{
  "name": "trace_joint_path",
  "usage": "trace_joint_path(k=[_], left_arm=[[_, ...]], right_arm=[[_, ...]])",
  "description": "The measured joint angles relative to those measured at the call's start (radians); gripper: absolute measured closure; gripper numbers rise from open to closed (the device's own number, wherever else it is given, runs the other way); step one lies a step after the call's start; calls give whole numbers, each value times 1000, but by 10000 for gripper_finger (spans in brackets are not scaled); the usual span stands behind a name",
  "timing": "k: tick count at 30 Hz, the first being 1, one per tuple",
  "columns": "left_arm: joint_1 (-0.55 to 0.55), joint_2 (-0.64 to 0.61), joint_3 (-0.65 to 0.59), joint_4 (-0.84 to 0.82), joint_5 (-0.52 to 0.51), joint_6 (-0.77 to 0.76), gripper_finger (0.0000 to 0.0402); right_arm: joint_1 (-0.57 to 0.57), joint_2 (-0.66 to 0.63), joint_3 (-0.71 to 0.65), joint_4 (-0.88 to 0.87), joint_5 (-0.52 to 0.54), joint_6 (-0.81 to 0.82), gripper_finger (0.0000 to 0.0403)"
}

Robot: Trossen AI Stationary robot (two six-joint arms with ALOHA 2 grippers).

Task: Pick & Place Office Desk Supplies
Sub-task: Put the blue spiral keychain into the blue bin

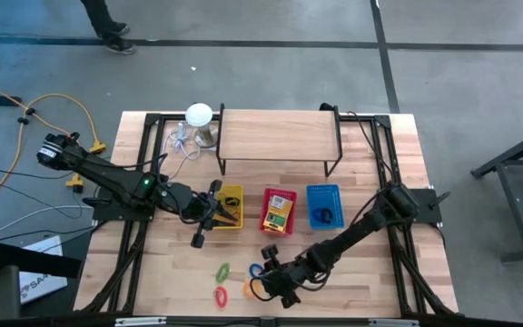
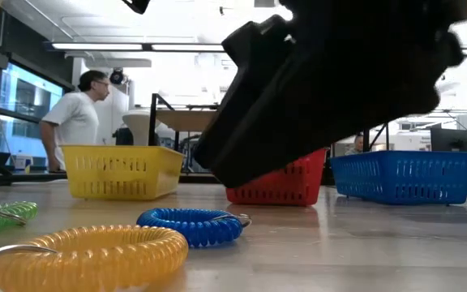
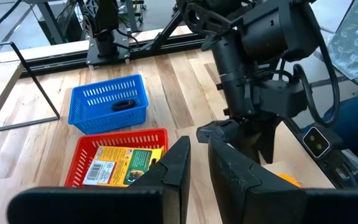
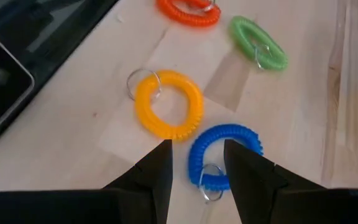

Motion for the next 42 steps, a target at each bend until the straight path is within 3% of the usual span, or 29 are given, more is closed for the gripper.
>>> trace_joint_path(k=[42], left_arm=[[0, 0, 0, 23, 0, 0, 347]], right_arm=[[-1, 63, 2, 5, 14, -14, 270]])
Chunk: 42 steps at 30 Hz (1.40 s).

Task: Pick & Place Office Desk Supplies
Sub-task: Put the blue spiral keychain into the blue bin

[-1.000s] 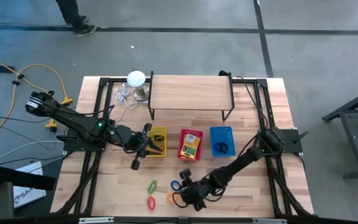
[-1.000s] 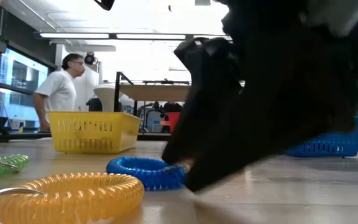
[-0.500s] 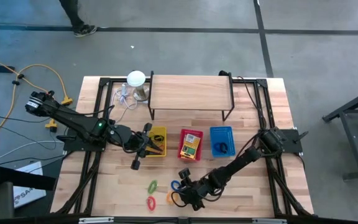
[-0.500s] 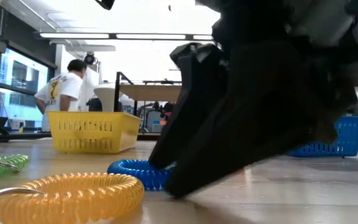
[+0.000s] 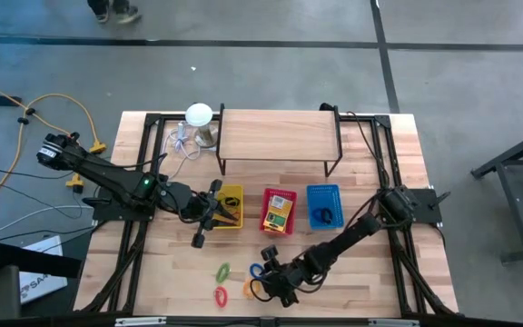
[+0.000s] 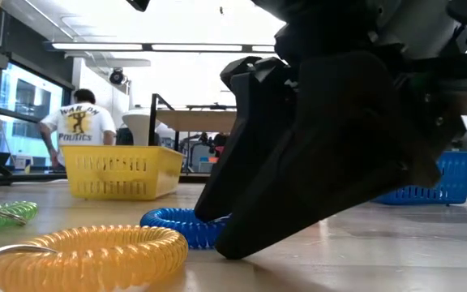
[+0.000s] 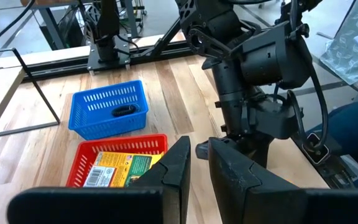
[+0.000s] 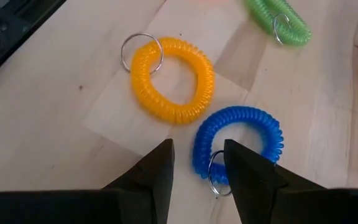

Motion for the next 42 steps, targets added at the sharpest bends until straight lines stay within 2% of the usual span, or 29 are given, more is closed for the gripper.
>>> trace_joint_path(k=[4, 13, 17, 35, 42], left_arm=[[0, 0, 0, 0, 0, 0, 347], [0, 0, 0, 3, 0, 0, 347], [0, 0, 0, 8, 0, 0, 347], [0, 0, 0, 6, 0, 0, 347], [0, 0, 0, 6, 0, 0, 347]], right_arm=[[-12, 0, 0, -16, -6, 58, 276], [-18, 0, 0, -35, -10, 74, 345], [-18, 0, 0, -37, -5, 74, 362], [-18, 3, -2, -3, -2, 43, 368], [-7, 4, -2, -3, 65, 14, 370]])
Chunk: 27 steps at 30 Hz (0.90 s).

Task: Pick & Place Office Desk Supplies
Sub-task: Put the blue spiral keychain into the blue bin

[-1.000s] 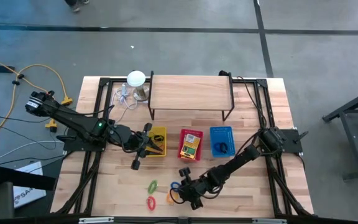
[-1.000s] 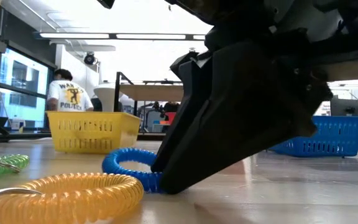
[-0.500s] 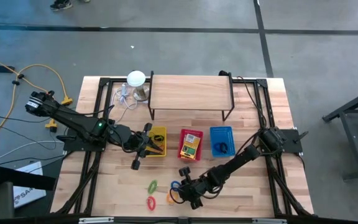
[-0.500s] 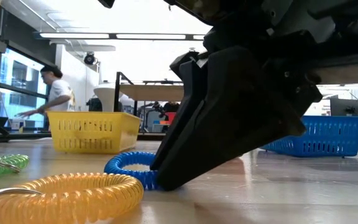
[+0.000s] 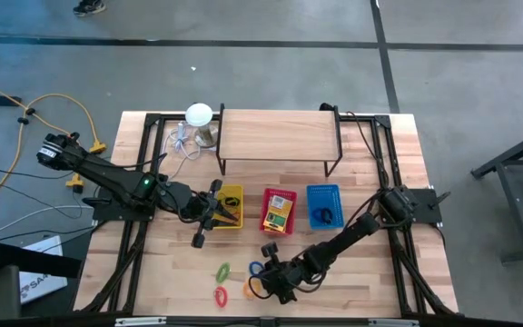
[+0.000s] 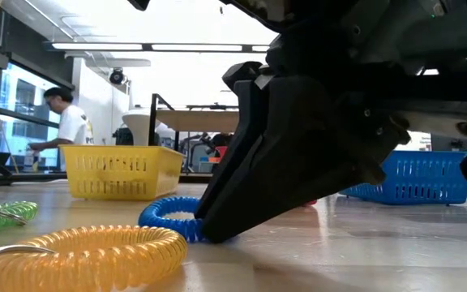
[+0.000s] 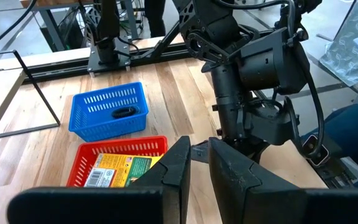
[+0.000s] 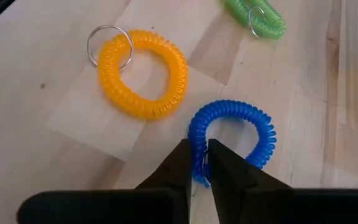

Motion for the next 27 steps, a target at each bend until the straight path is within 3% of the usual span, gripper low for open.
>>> trace_joint_path(k=[18, 27], left_arm=[[0, 0, 0, 0, 0, 0, 347], [0, 0, 0, 5, 0, 0, 347]], right_arm=[[13, -37, -2, -8, 42, -29, 381], [27, -88, -2, -60, 155, -53, 381]])
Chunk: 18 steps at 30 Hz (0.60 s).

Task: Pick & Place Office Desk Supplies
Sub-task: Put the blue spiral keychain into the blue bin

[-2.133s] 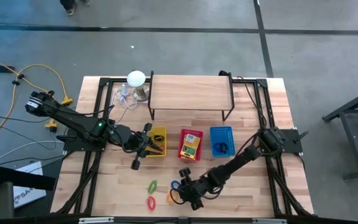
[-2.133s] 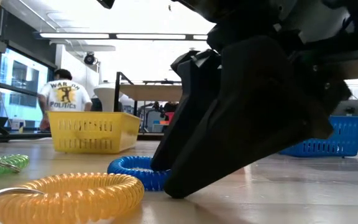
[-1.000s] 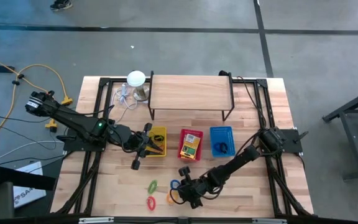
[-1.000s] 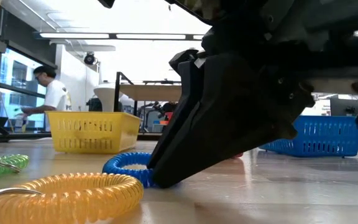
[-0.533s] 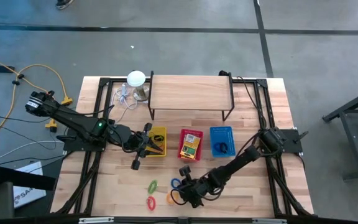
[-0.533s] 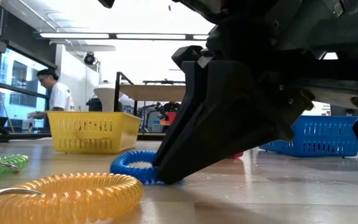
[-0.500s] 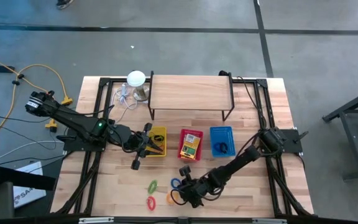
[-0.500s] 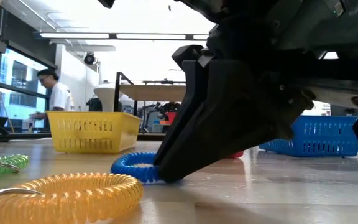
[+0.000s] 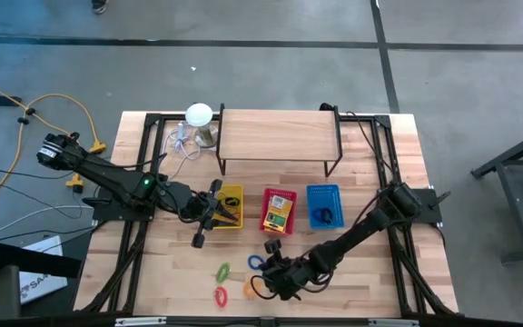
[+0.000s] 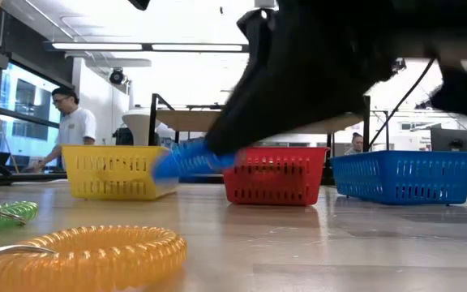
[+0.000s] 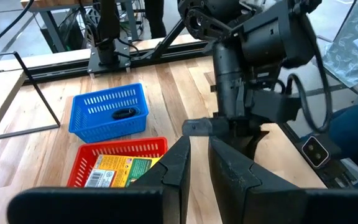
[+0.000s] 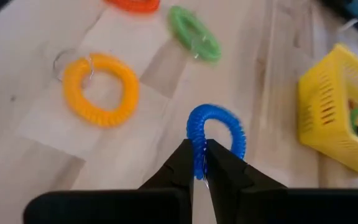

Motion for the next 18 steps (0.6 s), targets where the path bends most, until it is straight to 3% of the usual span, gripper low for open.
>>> trace_joint_path(k=[18], left_arm=[[0, 0, 0, 6, 0, 0, 347]], right_arm=[[40, -74, 1, -60, 219, -60, 380]])
